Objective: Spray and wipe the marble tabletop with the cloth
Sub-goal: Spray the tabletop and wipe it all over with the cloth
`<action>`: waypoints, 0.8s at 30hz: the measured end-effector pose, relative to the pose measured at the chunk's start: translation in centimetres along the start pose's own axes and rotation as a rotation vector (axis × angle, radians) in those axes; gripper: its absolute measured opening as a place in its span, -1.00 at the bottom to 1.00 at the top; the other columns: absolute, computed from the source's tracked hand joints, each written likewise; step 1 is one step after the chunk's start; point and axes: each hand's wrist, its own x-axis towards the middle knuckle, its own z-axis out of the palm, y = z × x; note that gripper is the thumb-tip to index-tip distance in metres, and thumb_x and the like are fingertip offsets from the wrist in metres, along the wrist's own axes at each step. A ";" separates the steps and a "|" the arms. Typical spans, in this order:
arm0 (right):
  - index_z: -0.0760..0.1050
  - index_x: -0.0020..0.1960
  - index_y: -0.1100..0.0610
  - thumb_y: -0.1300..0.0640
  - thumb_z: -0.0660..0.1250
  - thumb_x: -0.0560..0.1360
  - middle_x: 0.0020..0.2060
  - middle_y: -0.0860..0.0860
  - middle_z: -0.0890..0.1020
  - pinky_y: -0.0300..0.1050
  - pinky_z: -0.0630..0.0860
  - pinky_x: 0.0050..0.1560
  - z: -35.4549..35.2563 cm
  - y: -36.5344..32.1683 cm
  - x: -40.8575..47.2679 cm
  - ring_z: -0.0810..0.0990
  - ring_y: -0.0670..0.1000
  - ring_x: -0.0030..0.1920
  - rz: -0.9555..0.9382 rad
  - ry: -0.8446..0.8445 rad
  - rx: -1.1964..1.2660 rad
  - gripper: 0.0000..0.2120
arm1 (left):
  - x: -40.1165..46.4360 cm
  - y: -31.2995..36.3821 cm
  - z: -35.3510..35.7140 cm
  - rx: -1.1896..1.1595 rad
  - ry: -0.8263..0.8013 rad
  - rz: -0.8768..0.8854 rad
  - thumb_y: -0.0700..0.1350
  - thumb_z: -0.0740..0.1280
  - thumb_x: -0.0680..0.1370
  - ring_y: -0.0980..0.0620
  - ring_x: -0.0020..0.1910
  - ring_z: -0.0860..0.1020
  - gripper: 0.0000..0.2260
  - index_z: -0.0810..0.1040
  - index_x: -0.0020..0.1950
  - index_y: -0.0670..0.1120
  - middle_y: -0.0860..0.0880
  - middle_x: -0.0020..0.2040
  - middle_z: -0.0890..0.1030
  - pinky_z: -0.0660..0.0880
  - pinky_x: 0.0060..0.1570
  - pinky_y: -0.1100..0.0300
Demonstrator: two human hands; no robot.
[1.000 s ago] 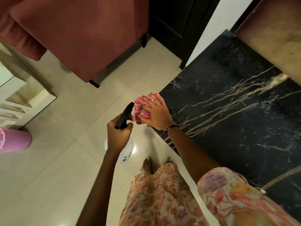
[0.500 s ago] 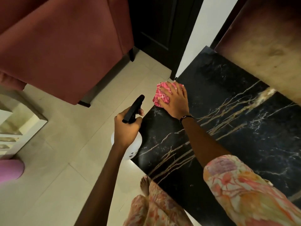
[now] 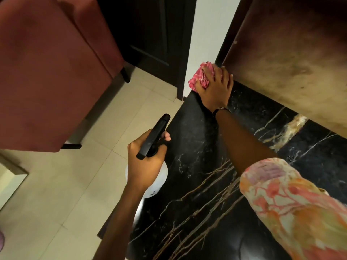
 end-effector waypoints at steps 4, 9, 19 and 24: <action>0.16 0.53 -0.07 -0.23 0.07 0.57 0.51 0.07 0.23 0.25 -0.06 0.51 0.3 -0.4 2.9 0.11 0.23 0.52 0.098 -0.028 -0.030 -0.43 | 0.9 0.0 1.2 -0.019 -0.016 0.016 -0.45 0.26 0.43 0.25 -0.40 0.55 -0.67 0.58 -0.04 -0.03 -0.01 -0.11 0.66 0.47 -0.31 0.29; 0.24 0.48 -0.03 -0.21 0.14 0.55 0.47 0.09 0.28 0.26 -0.04 0.51 0.7 -1.8 3.8 0.15 0.25 0.49 0.204 -0.061 -0.006 -0.45 | 1.1 -0.1 2.2 0.027 -0.032 -0.001 -0.46 0.26 0.43 0.24 -0.39 0.55 -0.68 0.59 -0.04 -0.07 0.04 -0.11 0.66 0.45 -0.23 0.43; 0.09 0.55 -0.10 -0.29 0.05 0.56 0.54 0.11 0.18 0.21 -0.10 0.52 0.1 2.8 -1.0 0.06 0.22 0.54 0.311 -0.006 0.007 -0.39 | 0.3 0.3 2.7 0.011 -0.043 -0.025 -0.43 0.26 0.43 0.22 -0.38 0.56 -0.66 0.59 -0.07 0.00 0.02 -0.10 0.67 0.53 -0.20 0.13; 0.06 0.56 -0.07 -0.30 0.03 0.56 0.56 0.15 0.10 0.26 -0.18 0.51 -0.2 2.0 -0.2 -0.05 0.25 0.55 0.618 -0.012 0.033 -0.37 | 0.5 -0.2 2.9 -0.014 -0.063 -0.023 -0.44 0.27 0.43 0.22 -0.42 0.53 -0.68 0.60 -0.09 -0.03 -0.02 -0.14 0.67 0.40 -0.27 0.44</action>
